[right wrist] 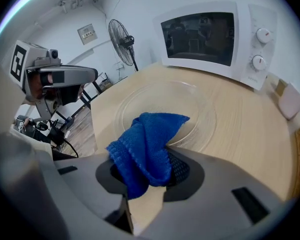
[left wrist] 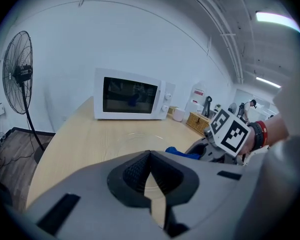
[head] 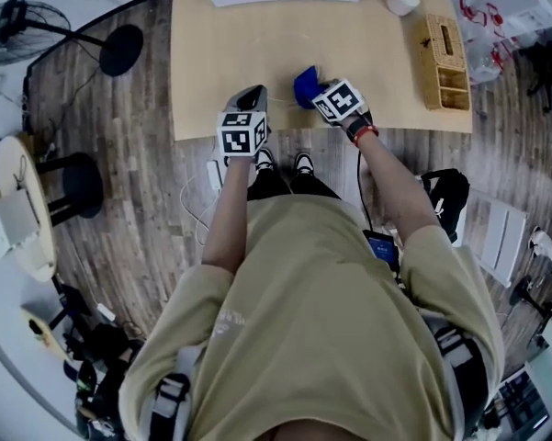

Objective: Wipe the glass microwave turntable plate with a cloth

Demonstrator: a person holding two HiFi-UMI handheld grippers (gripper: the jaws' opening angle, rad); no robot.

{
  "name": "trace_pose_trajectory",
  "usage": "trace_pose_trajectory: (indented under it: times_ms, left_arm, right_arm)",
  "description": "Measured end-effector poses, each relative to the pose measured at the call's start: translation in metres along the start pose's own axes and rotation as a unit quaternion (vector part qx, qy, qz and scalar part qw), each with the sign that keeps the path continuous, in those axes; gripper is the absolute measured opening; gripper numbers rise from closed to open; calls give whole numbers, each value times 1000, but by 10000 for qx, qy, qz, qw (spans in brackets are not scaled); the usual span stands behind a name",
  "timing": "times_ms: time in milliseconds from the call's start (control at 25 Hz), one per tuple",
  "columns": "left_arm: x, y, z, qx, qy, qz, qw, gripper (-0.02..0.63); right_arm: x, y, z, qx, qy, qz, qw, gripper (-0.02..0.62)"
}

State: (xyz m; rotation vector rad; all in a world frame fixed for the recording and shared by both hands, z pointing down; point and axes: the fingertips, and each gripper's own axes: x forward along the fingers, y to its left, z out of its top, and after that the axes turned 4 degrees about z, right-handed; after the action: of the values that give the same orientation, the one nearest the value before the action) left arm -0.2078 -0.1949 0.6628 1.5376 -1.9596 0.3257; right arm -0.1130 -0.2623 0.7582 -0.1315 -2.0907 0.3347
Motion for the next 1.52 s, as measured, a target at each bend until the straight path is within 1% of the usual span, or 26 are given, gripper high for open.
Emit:
trace_pose_trajectory:
  times_ms: [80, 200, 400, 520, 640, 760, 920, 1040, 1160, 1280, 1440, 1520]
  left_arm:
    - [-4, 6, 3, 54, 6, -50, 10000, 18]
    - [-9, 18, 12, 135, -38, -114, 9998, 17]
    - [-17, 39, 38, 163, -282, -112, 9994, 18]
    - [-23, 50, 61, 192, -526, -68, 9984, 17]
    - [-29, 56, 86, 231, -791, 0, 9966, 17]
    - [-40, 64, 116, 284, -1088, 47, 9936, 17]
    - [-63, 80, 166, 270, -1615, 126, 9864, 18]
    - [-81, 82, 200, 338, -1971, 171, 9796, 17]
    - [-100, 81, 228, 417, -2300, 210, 9721, 17]
    - [-118, 74, 251, 521, -2586, 236, 9643, 17]
    - [-131, 68, 273, 630, -2839, 309, 9563, 18]
    - [-135, 66, 280, 670, -2918, 356, 9535, 17]
  right_arm:
    - [-5, 2, 1, 108, 22, 11, 9999, 138]
    - [-19, 6, 18, 249, -217, -39, 9994, 138]
    - [-49, 18, 67, 282, -851, -208, 9958, 138]
    - [-71, 19, 101, 410, -1401, -406, 9885, 138]
    - [-95, 18, 130, 552, -2001, -641, 9761, 138]
    - [-117, 19, 155, 631, -2485, -911, 9623, 138]
    - [-151, 25, 198, 425, -3033, -1398, 9416, 138]
    - [-180, 30, 221, 308, -3411, -1655, 9248, 140]
    - [-208, 40, 242, 149, -3730, -1805, 9100, 138]
    - [-238, 50, 259, 45, -4105, -1890, 8921, 138]
    - [-271, 55, 273, -26, -4496, -2063, 8691, 138]
    - [-281, 57, 278, -73, -4581, -2127, 8630, 138]
